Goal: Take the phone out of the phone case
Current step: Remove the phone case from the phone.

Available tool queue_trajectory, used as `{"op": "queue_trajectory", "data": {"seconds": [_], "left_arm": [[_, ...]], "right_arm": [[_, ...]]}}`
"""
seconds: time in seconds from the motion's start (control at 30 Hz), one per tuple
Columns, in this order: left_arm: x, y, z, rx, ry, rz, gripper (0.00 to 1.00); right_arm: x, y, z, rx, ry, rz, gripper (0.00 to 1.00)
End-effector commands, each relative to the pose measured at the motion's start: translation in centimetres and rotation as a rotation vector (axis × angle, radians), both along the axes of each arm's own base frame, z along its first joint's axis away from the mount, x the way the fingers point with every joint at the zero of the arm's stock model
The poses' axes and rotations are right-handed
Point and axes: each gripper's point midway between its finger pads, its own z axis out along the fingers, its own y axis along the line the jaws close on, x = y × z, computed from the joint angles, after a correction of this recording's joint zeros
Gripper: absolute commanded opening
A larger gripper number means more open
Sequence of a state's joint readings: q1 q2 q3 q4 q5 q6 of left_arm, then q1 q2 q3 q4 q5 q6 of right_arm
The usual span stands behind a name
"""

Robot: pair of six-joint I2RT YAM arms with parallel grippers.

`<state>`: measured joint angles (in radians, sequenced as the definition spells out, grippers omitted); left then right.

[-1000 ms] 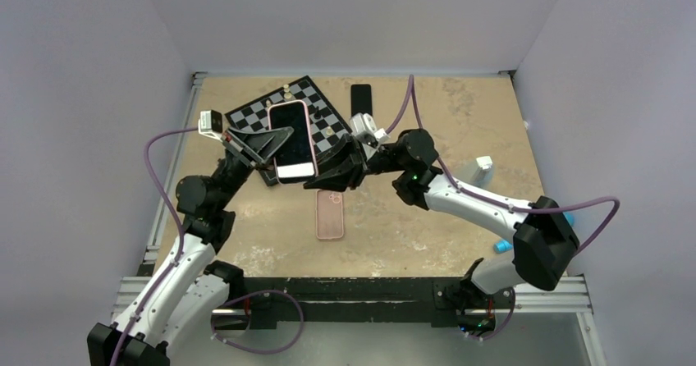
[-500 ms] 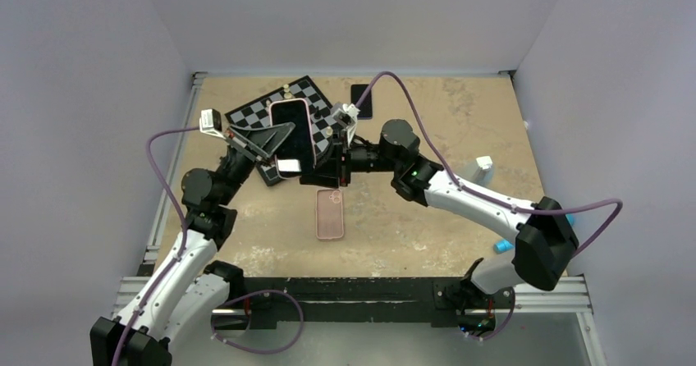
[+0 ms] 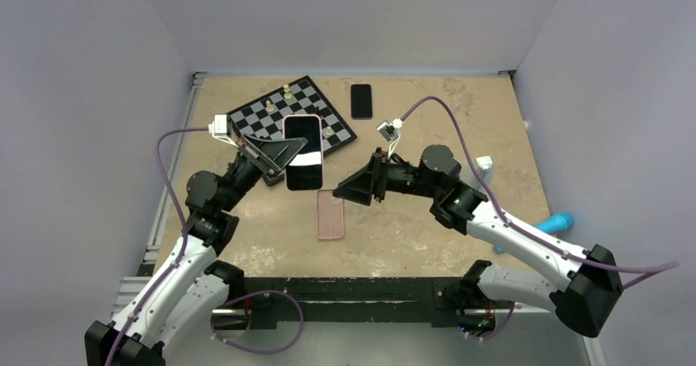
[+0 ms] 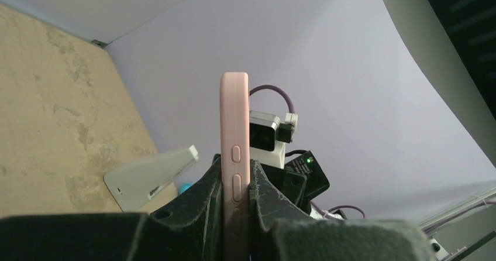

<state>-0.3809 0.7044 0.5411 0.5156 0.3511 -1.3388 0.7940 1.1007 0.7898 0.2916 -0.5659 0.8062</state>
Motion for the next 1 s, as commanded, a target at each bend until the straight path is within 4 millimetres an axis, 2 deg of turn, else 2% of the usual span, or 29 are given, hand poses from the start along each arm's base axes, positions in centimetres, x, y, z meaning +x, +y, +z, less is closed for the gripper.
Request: {"op": "queue_trajectory", "data": {"seconds": [0.0, 0.17, 0.3, 0.53, 0.73, 0.97], "left_arm": [[0.1, 0.5, 2.4, -0.051, -0.124, 0.037, 0.0], [0.5, 0.2, 2.0, -0.059, -0.109, 0.025, 0.0], [0.5, 0.1, 2.1, -0.059, -0.104, 0.015, 0.0], [0.5, 0.0, 1.9, -0.062, -0.1, 0.01, 0.0], [0.6, 0.1, 1.7, -0.053, -0.101, 0.021, 0.0], [0.2, 0.0, 2.2, -0.077, -0.104, -0.002, 0.0]], "right_arm": [[-0.6, -0.6, 4.2, 0.143, 0.056, -0.023, 0.62], [-1.1, 0.3, 6.0, 0.199, 0.067, 0.049, 0.5], [-1.0, 0.9, 6.1, 0.231, 0.086, 0.08, 0.41], [-0.9, 1.1, 6.2, 0.243, 0.081, 0.08, 0.33], [-1.2, 0.9, 6.5, 0.241, 0.071, 0.076, 0.32], [0.0, 2.3, 4.9, 0.217, 0.097, 0.083, 0.33]]}}
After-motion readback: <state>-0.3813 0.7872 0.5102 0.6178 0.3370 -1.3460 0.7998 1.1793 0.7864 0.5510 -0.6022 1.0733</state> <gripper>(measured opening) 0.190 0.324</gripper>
